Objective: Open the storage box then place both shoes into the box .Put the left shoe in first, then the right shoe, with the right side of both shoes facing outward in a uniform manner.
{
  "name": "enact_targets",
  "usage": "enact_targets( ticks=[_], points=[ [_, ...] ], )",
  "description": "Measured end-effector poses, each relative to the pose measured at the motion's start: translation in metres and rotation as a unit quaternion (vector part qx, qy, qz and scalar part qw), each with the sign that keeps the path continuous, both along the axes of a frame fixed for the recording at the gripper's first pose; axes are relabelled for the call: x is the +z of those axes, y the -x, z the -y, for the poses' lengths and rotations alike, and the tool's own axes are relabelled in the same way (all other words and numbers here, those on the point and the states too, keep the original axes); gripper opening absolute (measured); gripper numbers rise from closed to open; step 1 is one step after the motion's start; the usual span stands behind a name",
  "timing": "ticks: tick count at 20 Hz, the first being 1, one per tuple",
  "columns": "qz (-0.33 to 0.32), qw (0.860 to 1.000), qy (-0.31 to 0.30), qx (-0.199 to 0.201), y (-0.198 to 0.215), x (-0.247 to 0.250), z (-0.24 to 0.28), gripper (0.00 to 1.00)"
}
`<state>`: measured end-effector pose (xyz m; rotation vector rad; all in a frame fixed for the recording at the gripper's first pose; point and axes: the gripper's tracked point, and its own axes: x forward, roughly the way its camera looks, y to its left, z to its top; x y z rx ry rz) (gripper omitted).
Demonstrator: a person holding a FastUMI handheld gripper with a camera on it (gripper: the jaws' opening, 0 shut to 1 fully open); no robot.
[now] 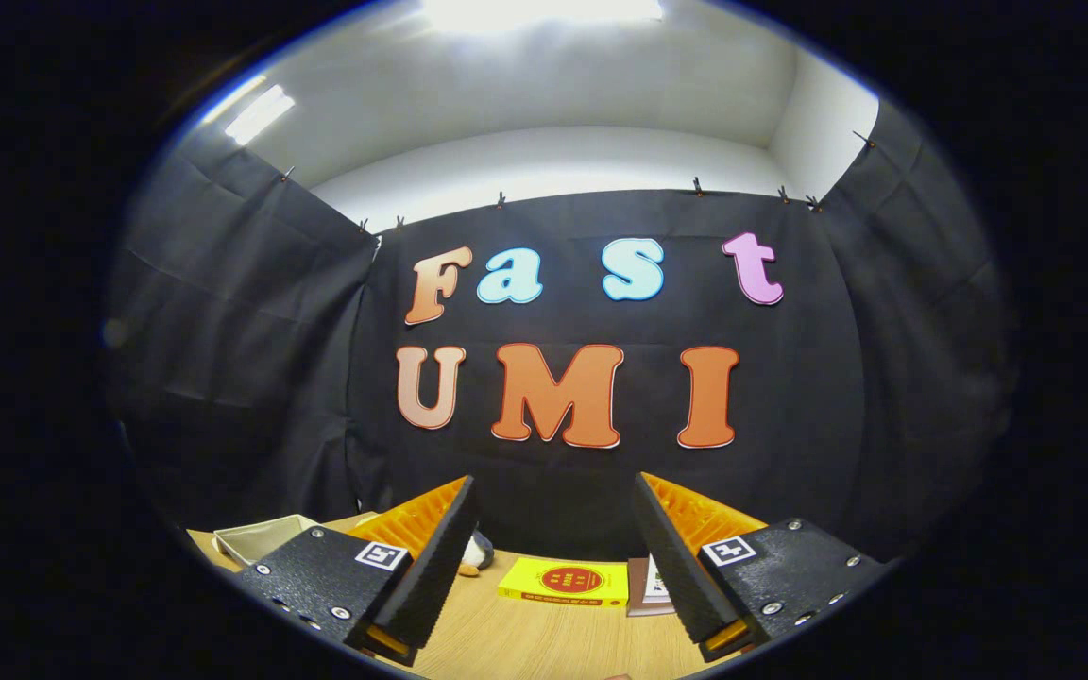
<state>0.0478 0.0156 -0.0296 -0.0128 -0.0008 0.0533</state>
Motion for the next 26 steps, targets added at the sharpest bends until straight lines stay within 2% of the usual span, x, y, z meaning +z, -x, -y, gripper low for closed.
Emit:
enact_targets(
  ticks=[10, 26],
  points=[
    [0.014, 1.0, -0.003, -0.018, 0.002, 0.005, 0.021, 0.97],
    [0.013, 1.0, 0.001, -0.013, 0.005, 0.0, 0.02, 0.97]
  ],
)
